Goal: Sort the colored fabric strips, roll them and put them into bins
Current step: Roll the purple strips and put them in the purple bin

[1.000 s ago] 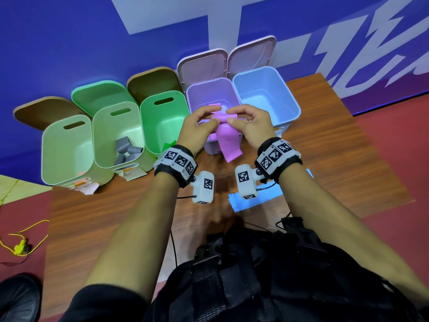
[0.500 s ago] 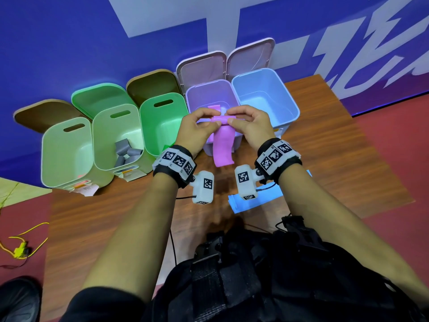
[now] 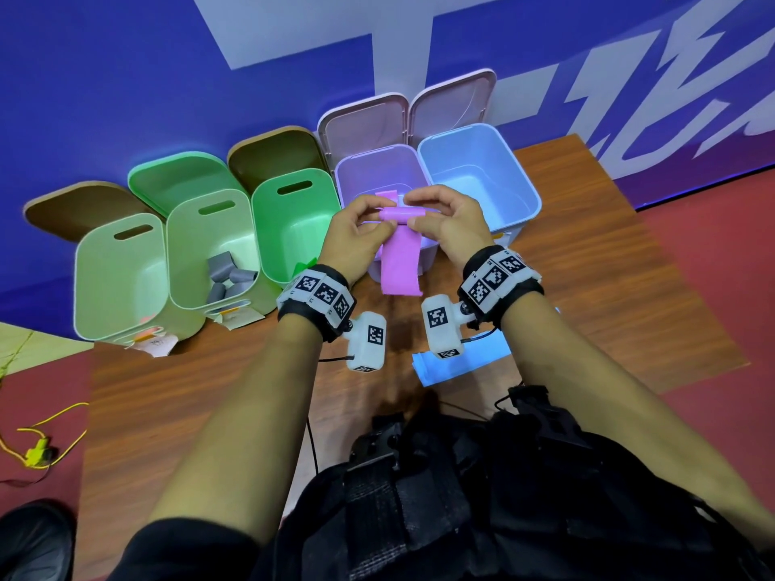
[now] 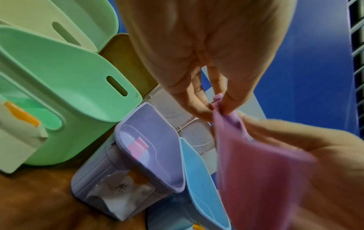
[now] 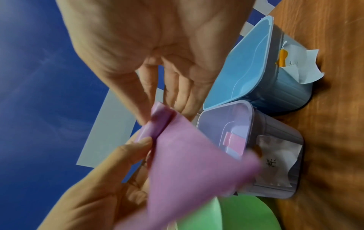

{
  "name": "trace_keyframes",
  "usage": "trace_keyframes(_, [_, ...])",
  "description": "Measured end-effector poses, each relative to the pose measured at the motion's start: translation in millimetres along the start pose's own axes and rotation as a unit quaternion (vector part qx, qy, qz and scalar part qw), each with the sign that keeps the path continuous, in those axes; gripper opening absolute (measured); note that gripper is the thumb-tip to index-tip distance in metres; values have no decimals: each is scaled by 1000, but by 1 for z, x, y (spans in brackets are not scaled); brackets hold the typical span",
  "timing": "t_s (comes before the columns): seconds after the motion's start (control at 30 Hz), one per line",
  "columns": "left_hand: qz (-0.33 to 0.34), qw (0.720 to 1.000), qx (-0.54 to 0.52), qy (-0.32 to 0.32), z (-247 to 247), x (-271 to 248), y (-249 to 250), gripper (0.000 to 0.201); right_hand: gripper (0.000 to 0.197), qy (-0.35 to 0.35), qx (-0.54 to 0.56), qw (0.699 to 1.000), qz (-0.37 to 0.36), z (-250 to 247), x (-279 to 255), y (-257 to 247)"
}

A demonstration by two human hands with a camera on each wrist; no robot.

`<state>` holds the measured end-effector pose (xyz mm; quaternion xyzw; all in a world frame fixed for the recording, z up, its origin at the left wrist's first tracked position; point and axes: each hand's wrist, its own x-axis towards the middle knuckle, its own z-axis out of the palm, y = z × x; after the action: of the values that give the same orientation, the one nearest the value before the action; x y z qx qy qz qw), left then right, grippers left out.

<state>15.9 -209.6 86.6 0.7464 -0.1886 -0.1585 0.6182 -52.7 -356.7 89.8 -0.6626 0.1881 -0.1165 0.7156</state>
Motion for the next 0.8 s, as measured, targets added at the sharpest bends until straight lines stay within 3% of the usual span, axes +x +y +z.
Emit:
trace_keyframes(0.1, [18, 1000, 1, -3, -1, 2, 1, 31, 16, 2, 21, 999, 25, 2, 2, 4])
trace_keyframes(0.23, [8, 1000, -8, -12, -1, 2, 0, 33, 12, 22, -32, 999, 6, 1, 5, 7])
trace_keyframes(0.37, [-35, 999, -18, -2, 0, 6, -7, 19, 16, 21, -29, 999, 5, 1, 3, 6])
trace_keyframes(0.47, [-29, 1000, -1, 4, -1, 7, -9, 12, 17, 20, -30, 999, 3, 0, 2, 6])
trace_keyframes(0.67, [14, 1000, 15, 8, -2, 6, -5, 26, 19, 22, -18, 1000, 3, 1, 4, 10])
trace_keyframes(0.8, [4, 1000, -17, -5, -1, 3, -1, 27, 14, 23, -31, 999, -2, 1, 4, 12])
